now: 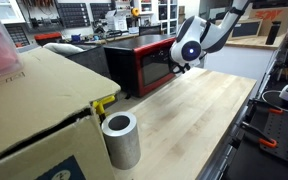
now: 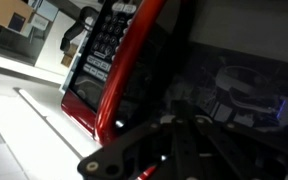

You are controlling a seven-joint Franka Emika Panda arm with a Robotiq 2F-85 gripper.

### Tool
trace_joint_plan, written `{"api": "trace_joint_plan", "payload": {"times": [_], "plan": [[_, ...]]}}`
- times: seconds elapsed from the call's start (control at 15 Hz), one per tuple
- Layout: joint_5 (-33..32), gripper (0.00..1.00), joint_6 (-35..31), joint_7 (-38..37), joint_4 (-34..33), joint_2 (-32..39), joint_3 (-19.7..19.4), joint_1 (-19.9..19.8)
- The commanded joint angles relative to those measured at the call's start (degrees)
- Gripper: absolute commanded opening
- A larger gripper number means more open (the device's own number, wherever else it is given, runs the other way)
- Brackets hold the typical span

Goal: Close the door of the microwave

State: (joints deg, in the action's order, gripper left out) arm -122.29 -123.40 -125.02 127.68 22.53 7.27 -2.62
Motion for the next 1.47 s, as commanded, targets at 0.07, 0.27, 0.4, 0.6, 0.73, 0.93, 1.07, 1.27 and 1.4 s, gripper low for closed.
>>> {"api": "trace_joint_plan", "payload": {"times": [0.07, 0.27, 0.4, 0.6, 0.73, 0.93, 1.07, 1.27, 1.4], "plan": [[14.74, 0.4, -14.67, 9.72, 2.11, -7.19, 0.59, -1.31], [29.74, 0.65, -20.02, 18.66, 3.77, -10.13, -0.47, -1.44], [40.37, 0.78, -20.82, 22.96, 4.77, -11.32, -0.49, -1.64], [55.98, 0.99, -20.04, 28.22, 6.81, -13.43, -0.68, -1.64], [66.39, 1.0, -18.32, 30.29, 7.46, -14.72, -0.71, -0.98], [79.91, 1.0, -14.74, 30.62, 6.79, -15.92, -1.87, 1.16], [86.49, 1.0, -12.5, 28.85, 6.03, -16.42, -2.66, 2.38], [94.56, 1.0, -9.21, 25.64, 5.79, -17.82, -3.88, 4.14], [98.5, 1.0, -6.55, 22.84, 5.11, -18.0, -4.48, 4.74]]}}
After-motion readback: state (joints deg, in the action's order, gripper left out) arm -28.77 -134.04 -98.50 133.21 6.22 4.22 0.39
